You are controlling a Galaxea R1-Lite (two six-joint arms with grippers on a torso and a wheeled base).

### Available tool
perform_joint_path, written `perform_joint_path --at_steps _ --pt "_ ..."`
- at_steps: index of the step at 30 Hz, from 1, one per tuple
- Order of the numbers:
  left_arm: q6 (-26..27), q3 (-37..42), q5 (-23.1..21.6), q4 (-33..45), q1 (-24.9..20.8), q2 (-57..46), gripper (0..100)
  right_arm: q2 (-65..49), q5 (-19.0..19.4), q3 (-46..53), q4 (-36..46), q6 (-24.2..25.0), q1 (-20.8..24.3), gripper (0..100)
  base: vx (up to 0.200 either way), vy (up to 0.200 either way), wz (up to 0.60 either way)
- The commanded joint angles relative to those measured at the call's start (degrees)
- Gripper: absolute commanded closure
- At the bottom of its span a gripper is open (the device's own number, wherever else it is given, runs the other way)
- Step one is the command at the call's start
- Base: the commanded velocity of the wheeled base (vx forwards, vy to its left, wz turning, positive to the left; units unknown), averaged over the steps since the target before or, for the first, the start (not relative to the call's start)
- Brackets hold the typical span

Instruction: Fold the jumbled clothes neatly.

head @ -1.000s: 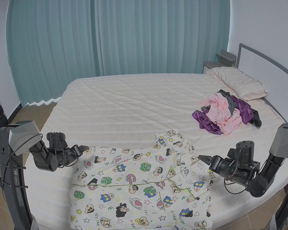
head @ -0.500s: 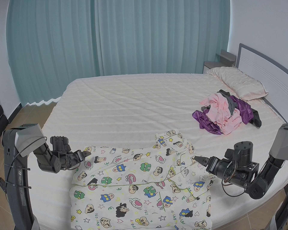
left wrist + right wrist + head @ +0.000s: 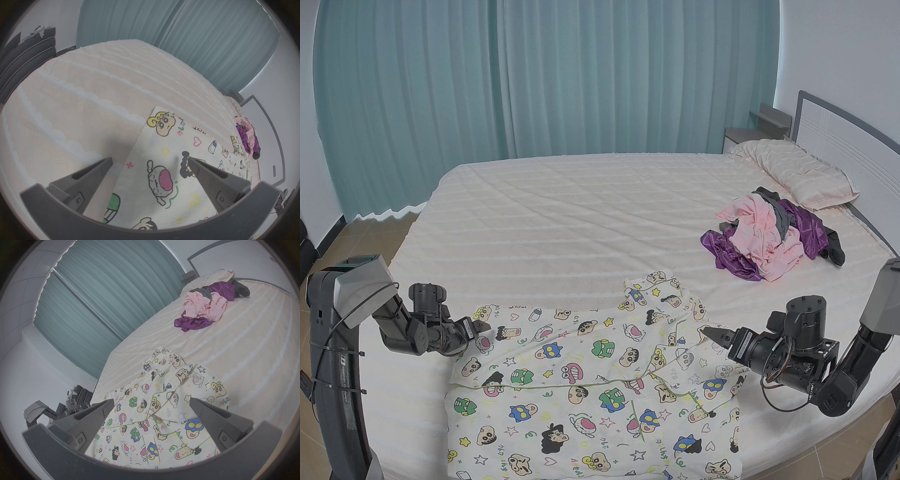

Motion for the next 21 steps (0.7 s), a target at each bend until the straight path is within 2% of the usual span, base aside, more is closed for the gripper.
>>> perform_joint_path --at_steps 1,4,5,21 --pt "0.6 -1.5 0.0 1.8 0.0 0.0 0 0.2 0.0 0.0 0.0 0.1 0.3 0 0.000 0.000 0.00" --pt "1.1 -2.3 0.0 2.9 0.0 0.0 0 0.1 0.1 0.0 0.0 0.1 0.2 0 0.000 0.000 0.00" --pt "1.2 -2.4 0.0 3.2 0.0 0.0 100 0.1 0.1 0.0 0.0 0.1 0.2 0 0.000 0.000 0.00" --pt "1.4 -2.3 2.0 1.4 1.5 0.0 100 0.4 0.0 -0.2 -0.1 0.1 -0.2 0 0.000 0.000 0.00"
